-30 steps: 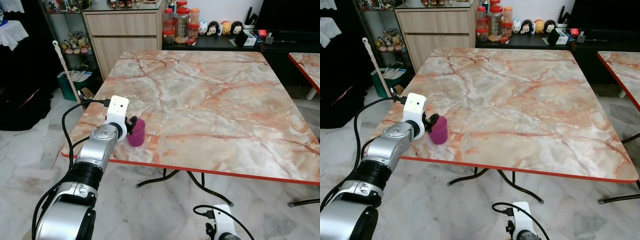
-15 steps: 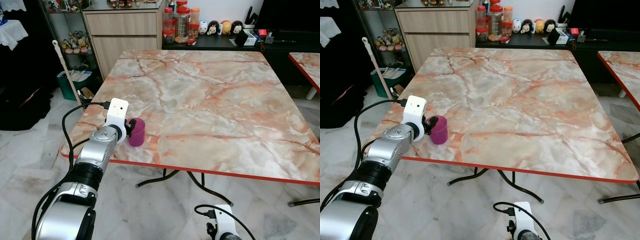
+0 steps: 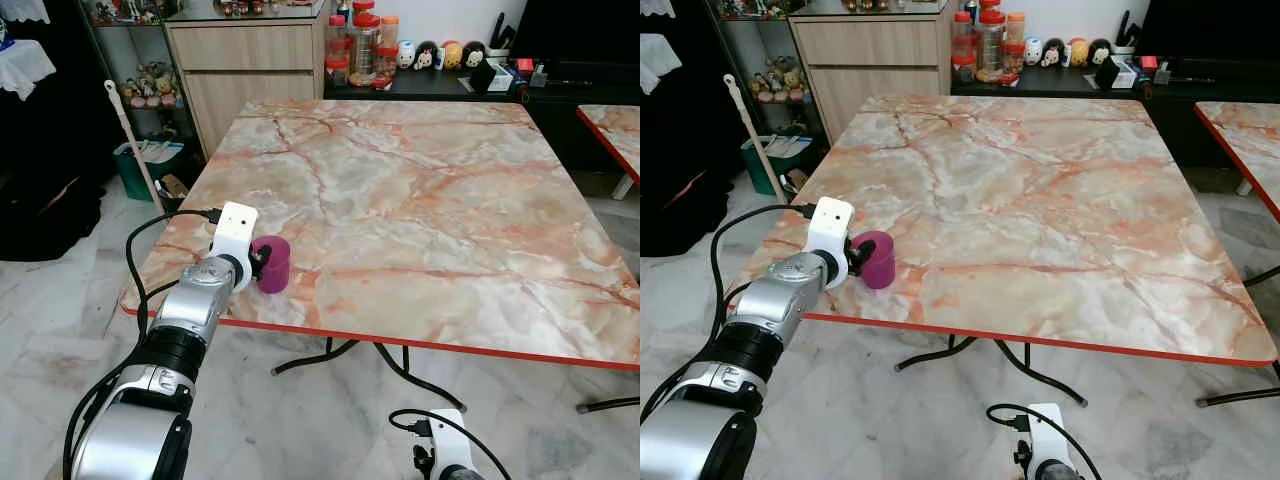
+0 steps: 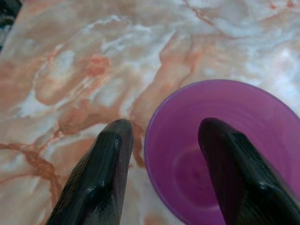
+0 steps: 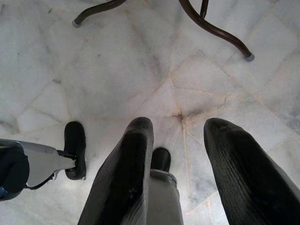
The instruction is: Setting the table
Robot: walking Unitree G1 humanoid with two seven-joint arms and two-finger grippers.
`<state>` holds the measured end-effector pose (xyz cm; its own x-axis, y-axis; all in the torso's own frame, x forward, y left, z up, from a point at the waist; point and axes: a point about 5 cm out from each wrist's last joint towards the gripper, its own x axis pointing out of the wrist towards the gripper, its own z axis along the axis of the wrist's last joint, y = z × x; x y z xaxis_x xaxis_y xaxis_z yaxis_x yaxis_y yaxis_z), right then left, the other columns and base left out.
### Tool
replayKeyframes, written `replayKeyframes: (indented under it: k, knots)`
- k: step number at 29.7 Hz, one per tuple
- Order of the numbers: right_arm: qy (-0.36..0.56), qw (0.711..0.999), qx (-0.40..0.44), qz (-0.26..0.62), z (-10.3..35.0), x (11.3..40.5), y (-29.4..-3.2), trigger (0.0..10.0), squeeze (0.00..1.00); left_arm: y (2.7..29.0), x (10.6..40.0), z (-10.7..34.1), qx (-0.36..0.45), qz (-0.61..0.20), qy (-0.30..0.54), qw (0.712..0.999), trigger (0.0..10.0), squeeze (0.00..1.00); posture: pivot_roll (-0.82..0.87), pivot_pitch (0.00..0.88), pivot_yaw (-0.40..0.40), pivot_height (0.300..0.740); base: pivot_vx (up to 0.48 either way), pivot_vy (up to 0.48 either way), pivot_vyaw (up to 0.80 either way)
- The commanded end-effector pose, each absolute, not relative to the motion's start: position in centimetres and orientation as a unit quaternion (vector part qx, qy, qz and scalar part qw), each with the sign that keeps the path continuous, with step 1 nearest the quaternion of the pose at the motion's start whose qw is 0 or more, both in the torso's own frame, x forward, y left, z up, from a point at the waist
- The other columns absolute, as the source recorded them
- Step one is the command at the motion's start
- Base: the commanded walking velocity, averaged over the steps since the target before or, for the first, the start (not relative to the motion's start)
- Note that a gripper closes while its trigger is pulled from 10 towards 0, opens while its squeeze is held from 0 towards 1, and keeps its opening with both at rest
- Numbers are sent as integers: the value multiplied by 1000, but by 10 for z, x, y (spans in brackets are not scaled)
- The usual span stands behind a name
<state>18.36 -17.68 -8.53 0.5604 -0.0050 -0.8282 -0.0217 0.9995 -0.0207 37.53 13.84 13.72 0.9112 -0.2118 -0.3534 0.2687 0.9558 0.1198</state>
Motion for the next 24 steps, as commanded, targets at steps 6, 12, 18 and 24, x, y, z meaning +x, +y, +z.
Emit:
replayKeyframes:
  k: [6, 12, 18, 24]
  knots:
    - [470, 883, -7, 1, -85, 184, -176, 10000, 0, 137, 373, 131, 90, -131, 191, 969, 0, 0, 5, 0, 46, 732, 0, 0, 0]
    - [470, 883, -8, 1, -85, 183, -176, 10000, 0, 137, 374, 134, 89, -129, 187, 970, 0, 0, 7, 0, 44, 732, 0, 0, 0]
    - [467, 884, -6, 1, -85, 185, -176, 10000, 0, 140, 376, 142, 86, -123, 172, 974, 0, 0, 10, 0, 45, 732, 0, 0, 0]
    - [468, 884, -5, 3, -85, 185, -175, 10000, 0, 141, 377, 150, 78, -121, 154, 977, 5412, 0, 7, 0, 45, 732, 0, 0, 0]
